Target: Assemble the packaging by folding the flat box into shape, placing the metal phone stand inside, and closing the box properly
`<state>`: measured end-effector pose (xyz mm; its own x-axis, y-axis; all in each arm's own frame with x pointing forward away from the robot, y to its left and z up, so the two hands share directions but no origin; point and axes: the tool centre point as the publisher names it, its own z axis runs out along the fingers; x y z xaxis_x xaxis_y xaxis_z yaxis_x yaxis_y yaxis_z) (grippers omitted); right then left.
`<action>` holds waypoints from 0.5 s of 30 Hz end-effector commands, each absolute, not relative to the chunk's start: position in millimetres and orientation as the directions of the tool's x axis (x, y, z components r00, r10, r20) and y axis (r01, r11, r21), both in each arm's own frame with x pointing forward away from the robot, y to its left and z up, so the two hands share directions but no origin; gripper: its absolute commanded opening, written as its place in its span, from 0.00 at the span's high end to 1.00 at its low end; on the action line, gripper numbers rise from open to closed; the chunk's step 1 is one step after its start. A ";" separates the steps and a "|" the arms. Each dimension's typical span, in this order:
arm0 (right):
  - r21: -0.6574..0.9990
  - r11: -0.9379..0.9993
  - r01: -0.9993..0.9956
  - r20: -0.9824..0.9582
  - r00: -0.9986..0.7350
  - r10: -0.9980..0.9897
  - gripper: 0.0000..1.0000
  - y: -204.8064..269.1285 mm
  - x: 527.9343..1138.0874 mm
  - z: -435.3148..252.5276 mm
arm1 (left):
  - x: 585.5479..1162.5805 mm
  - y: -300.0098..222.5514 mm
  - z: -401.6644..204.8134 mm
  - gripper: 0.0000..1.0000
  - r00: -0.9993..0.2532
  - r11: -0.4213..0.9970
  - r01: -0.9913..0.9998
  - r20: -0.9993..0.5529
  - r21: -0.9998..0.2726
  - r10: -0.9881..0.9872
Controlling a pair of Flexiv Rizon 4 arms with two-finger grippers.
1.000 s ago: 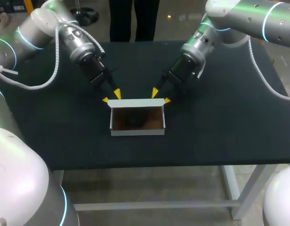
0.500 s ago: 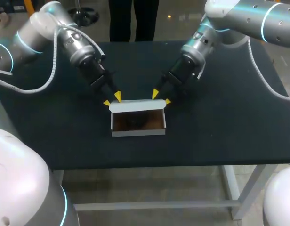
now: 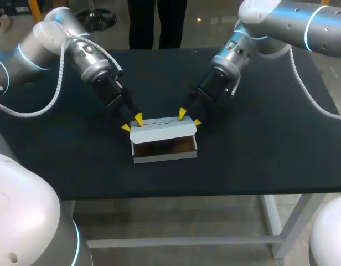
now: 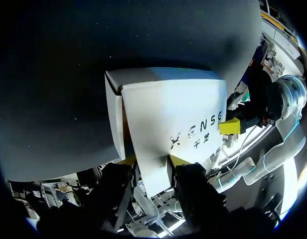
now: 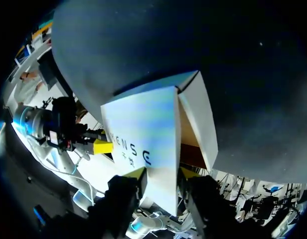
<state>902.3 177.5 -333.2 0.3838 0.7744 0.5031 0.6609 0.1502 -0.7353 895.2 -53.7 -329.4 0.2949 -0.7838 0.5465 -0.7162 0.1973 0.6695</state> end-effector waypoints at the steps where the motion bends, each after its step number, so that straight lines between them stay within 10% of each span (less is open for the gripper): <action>1: -0.737 0.156 0.657 0.503 0.381 0.776 0.55 183.2 904.8 -334.4 | 889.8 -58.0 -327.6 0.63 0.291 0.189 -0.729 0.548 0.658 -0.784; 15: -0.739 0.144 0.659 0.492 0.381 0.783 0.54 179.6 899.7 -346.9 | 893.2 -56.6 -337.0 0.60 0.256 0.208 -0.732 0.545 0.649 -0.799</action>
